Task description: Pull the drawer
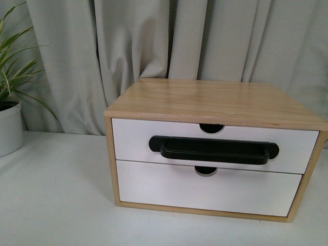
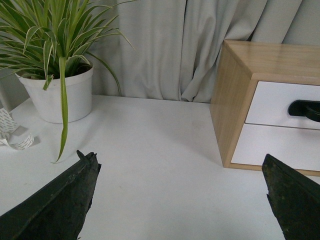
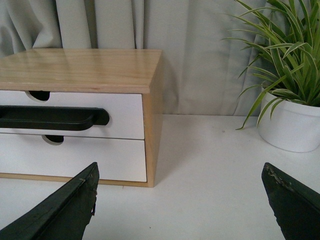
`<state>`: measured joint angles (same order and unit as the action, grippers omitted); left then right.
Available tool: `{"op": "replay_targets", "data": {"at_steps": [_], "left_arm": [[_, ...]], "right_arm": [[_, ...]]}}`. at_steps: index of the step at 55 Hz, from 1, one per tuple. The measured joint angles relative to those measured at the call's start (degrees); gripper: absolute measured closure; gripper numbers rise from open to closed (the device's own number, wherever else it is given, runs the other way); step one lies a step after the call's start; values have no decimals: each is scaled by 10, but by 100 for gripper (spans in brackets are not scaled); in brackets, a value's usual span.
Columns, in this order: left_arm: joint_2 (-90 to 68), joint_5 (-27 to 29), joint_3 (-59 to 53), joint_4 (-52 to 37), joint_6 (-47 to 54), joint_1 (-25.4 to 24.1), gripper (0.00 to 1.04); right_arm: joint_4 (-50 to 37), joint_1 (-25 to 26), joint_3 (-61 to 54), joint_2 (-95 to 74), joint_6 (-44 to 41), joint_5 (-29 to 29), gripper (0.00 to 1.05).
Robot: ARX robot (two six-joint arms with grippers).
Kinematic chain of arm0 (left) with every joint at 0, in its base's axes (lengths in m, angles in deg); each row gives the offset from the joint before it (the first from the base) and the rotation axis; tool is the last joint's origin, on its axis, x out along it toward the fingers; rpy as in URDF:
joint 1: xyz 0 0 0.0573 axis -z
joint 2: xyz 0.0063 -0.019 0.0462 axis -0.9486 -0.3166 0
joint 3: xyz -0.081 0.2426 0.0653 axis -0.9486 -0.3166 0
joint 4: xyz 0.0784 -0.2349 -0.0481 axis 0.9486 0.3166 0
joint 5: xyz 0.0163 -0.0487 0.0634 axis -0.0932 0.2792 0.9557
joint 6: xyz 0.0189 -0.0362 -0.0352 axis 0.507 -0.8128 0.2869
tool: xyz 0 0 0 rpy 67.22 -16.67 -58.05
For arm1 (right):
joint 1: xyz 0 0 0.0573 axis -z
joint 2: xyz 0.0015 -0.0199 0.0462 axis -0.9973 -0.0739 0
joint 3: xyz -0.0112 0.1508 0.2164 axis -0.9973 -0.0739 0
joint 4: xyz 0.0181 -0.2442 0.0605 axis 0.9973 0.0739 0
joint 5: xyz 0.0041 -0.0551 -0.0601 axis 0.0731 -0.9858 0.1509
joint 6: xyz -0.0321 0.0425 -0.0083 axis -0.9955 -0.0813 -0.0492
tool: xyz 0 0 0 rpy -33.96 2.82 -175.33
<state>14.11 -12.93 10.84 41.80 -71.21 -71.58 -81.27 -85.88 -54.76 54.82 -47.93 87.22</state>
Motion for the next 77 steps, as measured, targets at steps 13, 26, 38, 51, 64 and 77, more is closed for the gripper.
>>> {"op": "replay_targets", "data": {"at_steps": [13, 26, 38, 51, 64, 77], "left_arm": [[0, 0, 0, 0, 0, 0, 6], [0, 0, 0, 0, 0, 0, 6], [0, 0, 0, 0, 0, 0, 6], [0, 0, 0, 0, 0, 0, 6], [0, 0, 0, 0, 0, 0, 6], [-12, -92, 0, -27, -4, -14, 6]], "right_arm": [[0, 0, 0, 0, 0, 0, 9], [0, 0, 0, 0, 0, 0, 9], [0, 0, 0, 0, 0, 0, 9], [0, 0, 0, 0, 0, 0, 9], [0, 0, 0, 0, 0, 0, 9], [-16, 47, 8, -50, -45, 135, 9]]}}
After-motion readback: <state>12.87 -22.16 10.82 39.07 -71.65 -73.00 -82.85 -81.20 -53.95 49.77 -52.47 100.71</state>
